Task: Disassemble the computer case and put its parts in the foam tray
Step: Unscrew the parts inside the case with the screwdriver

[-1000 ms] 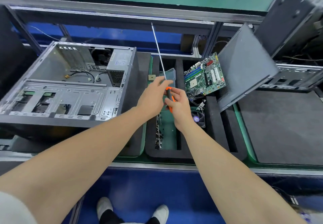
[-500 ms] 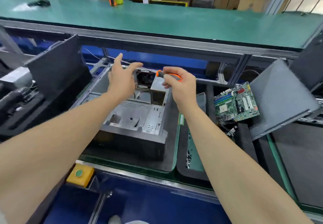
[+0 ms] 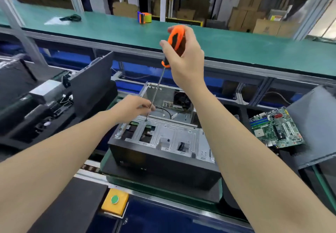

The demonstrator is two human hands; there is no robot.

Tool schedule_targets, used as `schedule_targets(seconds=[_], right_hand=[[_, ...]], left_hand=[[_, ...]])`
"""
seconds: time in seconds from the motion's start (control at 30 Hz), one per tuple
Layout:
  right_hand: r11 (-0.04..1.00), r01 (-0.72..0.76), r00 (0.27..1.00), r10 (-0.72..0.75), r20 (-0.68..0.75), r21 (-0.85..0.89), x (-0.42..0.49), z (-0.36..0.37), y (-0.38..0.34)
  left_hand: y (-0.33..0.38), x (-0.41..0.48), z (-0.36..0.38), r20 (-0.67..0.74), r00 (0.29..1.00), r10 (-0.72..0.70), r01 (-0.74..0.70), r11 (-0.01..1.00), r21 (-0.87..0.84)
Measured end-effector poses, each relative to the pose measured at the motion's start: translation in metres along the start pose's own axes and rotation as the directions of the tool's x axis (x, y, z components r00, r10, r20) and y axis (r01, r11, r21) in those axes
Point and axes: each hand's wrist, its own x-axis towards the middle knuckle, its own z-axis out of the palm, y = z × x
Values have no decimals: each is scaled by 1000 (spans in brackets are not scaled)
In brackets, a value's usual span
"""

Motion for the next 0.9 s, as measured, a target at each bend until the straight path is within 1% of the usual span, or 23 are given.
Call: schedule_targets(seconds=[0.07, 0.13, 0.27, 0.37, 0.53, 0.9], right_hand=[[999, 27, 999, -26, 33, -32, 3, 20, -7], [996, 55, 996, -50, 72, -70, 5, 35, -12], [988, 66, 993, -51, 109, -141, 6, 52, -14], [980, 59, 995, -42, 93, -190, 9, 56, -16], [965, 82, 995, -66, 71, -249, 14, 54, -19], [964, 57, 997, -42, 65, -259, 12, 51, -20]], left_hand=[[-7, -1, 3, 132, 990, 40, -34, 998, -48], [-14, -1, 7, 190, 977, 102, -91, 994, -67], [-28, 8, 14, 199, 957, 212, -197, 976, -93], [-35, 15, 15, 222, 940, 260, -235, 963, -130], [-33, 22, 20, 230, 914, 335, -318, 942, -109], [-35, 21, 20, 297, 897, 328, -280, 940, -193]])
